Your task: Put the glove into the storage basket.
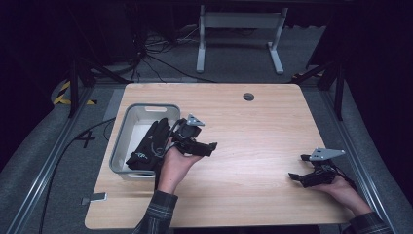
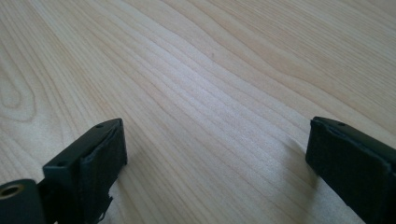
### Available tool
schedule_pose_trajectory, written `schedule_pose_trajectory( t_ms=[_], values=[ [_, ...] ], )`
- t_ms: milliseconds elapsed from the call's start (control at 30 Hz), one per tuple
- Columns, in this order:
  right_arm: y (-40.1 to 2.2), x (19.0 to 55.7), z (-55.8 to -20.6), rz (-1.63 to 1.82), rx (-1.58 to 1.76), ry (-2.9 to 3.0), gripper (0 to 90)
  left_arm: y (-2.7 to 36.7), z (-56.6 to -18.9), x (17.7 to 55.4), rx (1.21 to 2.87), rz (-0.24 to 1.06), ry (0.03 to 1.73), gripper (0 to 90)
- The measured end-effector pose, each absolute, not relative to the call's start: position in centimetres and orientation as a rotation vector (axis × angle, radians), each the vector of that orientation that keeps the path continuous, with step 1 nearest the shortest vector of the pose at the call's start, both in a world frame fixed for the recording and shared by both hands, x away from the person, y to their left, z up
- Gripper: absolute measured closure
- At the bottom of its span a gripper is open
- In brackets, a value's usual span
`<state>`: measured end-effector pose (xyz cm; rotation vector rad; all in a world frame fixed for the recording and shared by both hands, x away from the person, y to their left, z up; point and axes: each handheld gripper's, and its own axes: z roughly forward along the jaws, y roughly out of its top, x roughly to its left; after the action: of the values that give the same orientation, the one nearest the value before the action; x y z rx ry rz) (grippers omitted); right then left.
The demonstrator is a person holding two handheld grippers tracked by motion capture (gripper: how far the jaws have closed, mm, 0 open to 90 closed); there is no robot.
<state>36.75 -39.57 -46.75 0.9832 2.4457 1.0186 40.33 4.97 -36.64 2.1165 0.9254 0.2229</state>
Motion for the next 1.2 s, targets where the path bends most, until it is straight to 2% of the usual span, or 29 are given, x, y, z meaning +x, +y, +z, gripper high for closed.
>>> schedule_pose_trajectory(
  t_ms=[600, 1000, 1200],
  values=[
    [-39.6, 36.7, -46.8, 1.019, 0.983, 2.446, 5.5, -1.0, -41.4, 38.2, 2.191, 0.17, 0.824, 14.6],
    [-39.6, 36.7, -46.8, 1.019, 0.983, 2.446, 5.5, -3.3, -44.8, 37.4, 2.257, 0.183, 0.796, 13.7],
    [-39.6, 36.7, -46.8, 1.019, 0.983, 2.446, 5.5, -4.1, -46.2, 37.3, 2.313, 0.192, 0.793, 9.2]
  ],
)
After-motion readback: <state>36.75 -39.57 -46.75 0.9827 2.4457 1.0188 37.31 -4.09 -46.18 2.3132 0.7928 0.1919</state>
